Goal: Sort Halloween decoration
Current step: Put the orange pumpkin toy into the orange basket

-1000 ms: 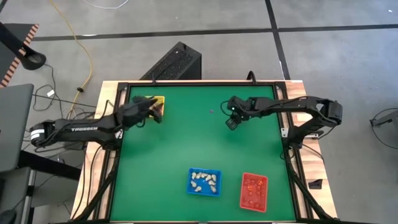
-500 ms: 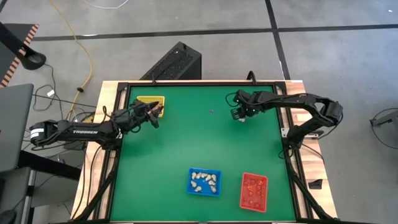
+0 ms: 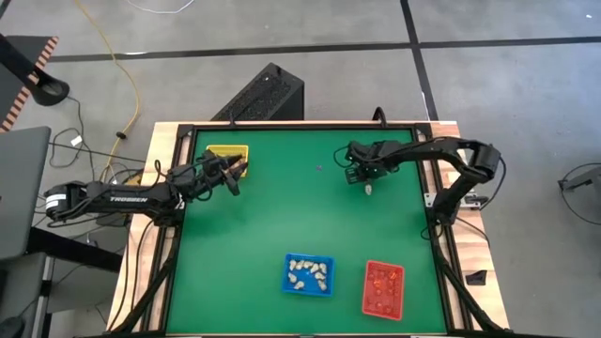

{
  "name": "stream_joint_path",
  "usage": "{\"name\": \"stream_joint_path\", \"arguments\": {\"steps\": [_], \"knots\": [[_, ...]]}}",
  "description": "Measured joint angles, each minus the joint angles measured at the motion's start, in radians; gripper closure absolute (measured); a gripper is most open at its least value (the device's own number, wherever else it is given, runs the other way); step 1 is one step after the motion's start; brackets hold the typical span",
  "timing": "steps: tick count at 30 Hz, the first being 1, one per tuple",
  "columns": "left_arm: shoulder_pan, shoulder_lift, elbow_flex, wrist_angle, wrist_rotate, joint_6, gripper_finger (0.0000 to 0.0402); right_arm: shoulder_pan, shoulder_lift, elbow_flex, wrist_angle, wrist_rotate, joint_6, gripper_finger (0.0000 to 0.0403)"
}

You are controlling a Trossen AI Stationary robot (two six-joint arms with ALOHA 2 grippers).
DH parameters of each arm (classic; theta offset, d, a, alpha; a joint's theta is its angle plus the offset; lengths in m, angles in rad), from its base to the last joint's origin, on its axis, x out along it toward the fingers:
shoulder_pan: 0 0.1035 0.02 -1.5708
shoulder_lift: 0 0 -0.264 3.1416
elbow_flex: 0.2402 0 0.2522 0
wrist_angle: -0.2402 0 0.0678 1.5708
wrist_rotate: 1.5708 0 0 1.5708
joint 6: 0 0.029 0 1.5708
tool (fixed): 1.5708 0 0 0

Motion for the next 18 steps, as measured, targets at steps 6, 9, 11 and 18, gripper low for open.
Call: {"name": "stream_joint_path", "arguments": {"steps": [6,9,11,18], "knots": [[-0.001,0.000,0.000,-0.001,0.007,-0.001,0.0223,0.043,0.008,-0.002,-0.007,0.015,0.007,0.0226],[-0.001,0.000,0.000,-0.001,0.007,-0.001,0.0223,0.061,0.009,-0.002,-0.018,0.020,0.028,0.0226],[-0.001,0.000,0.000,-0.001,0.007,-0.002,0.0223,0.070,0.009,-0.002,-0.028,0.019,0.032,0.0226],[0.000,0.000,0.001,-0.001,0.007,-0.003,0.0223,0.080,0.005,-0.003,-0.046,0.016,0.035,0.0226]]}}
